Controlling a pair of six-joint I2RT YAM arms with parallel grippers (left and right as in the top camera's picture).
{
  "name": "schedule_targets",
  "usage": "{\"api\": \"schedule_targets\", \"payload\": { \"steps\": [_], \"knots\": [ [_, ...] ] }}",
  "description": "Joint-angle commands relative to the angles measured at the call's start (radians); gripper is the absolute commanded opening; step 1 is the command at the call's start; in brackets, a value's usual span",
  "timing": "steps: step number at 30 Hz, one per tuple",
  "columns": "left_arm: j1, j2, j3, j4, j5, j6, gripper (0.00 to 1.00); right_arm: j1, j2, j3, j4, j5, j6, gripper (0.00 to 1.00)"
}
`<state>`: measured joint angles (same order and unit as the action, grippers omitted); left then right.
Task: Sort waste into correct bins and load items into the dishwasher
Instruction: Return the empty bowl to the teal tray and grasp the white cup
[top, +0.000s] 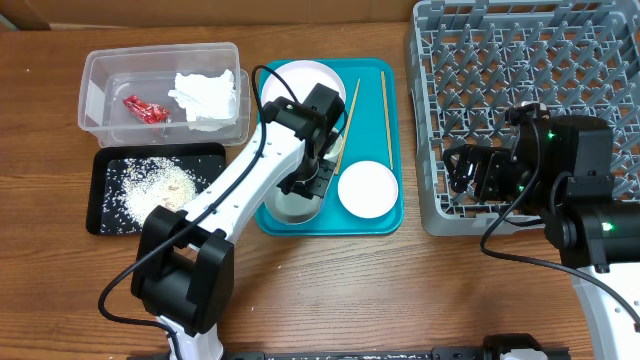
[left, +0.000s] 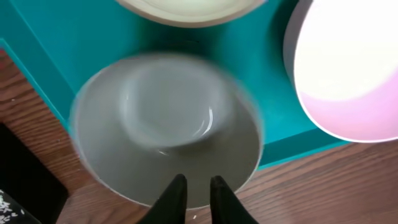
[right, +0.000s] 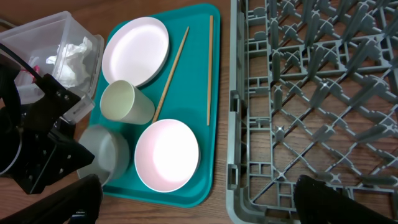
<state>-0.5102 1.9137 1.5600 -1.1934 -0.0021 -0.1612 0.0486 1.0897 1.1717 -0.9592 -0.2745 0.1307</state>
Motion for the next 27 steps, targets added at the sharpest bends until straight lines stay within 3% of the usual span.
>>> {"api": "schedule_targets", "payload": {
  "steps": [1, 4, 10, 12, 27],
  "knots": [
    [-0.003, 0.003, -0.002, 0.012, -0.031, -0.031, 0.17, 0.008, 0.0, 0.021, 0.007, -0.008, 0.0, 1.0],
    [-0.002, 0.003, 0.023, 0.02, -0.017, -0.03, 0.19, 0.008, 0.0, 0.021, 0.007, -0.008, 0.0, 1.0],
    [-0.001, 0.003, 0.188, 0.021, 0.002, 0.027, 0.41, 0.008, 0.0, 0.021, 0.007, -0.008, 0.0, 1.0],
    [0.0, 0.003, 0.217, 0.05, 0.002, 0.063, 0.44, 0.008, 0.0, 0.021, 0.007, -0.008, 0.0, 1.0],
    [0.1, 0.189, 0.22, 0.167, -0.001, 0.048, 0.42, 0.008, 0.0, 0.021, 0.007, -0.008, 0.0, 1.0]
  ]
}}
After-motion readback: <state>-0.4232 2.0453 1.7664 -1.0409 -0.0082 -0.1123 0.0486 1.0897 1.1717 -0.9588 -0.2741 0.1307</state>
